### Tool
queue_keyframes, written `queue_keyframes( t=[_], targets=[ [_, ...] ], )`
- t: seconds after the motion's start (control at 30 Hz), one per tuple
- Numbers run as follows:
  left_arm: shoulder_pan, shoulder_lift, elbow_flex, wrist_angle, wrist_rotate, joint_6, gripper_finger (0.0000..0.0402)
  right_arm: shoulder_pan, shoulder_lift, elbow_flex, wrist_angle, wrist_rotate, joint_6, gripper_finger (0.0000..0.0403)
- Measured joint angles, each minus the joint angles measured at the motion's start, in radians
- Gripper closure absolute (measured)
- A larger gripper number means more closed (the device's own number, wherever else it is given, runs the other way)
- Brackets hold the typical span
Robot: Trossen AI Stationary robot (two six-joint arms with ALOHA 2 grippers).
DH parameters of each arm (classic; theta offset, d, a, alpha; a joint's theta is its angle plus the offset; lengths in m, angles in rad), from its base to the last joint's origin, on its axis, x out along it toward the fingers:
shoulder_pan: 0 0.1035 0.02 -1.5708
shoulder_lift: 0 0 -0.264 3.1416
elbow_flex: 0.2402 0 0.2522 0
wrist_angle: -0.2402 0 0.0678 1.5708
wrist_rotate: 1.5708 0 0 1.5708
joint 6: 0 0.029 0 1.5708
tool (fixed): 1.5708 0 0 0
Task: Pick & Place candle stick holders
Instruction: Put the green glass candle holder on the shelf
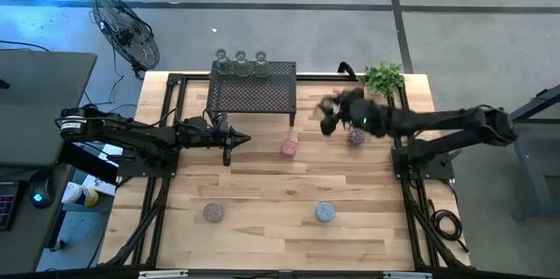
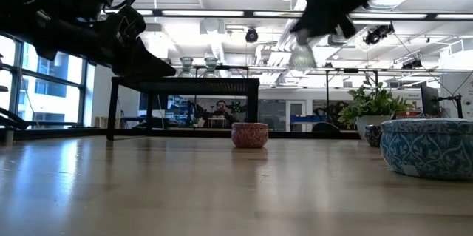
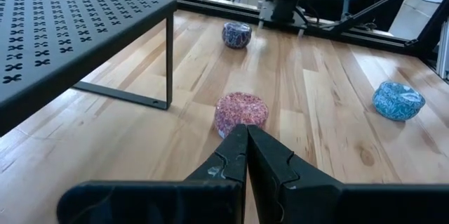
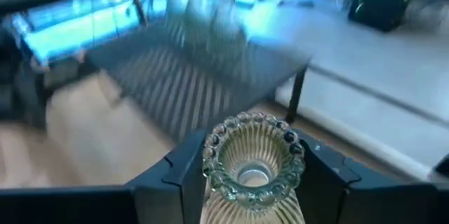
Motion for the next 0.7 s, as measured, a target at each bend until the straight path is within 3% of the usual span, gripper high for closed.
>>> queue_keyframes(
  t=[0.17,0.4,0.7],
  targets=[
    [0.002,0.000,0.000,0.017,0.000,0.003,0.0396,-0.159,0.083,0.197,0.003,-0.163,-0.124,0.0247],
    [0.002,0.000,0.000,0.019,-0.025,0.011,0.0396,-0.308,0.390,0.474,-0.013,-0.412,-0.219,0.0247],
    [0.001,0.000,0.000,0.019,-0.025,0.004,0.0396,-0.392,0.631,0.703,-0.041,-0.495,-0.257,0.0247]
  ],
)
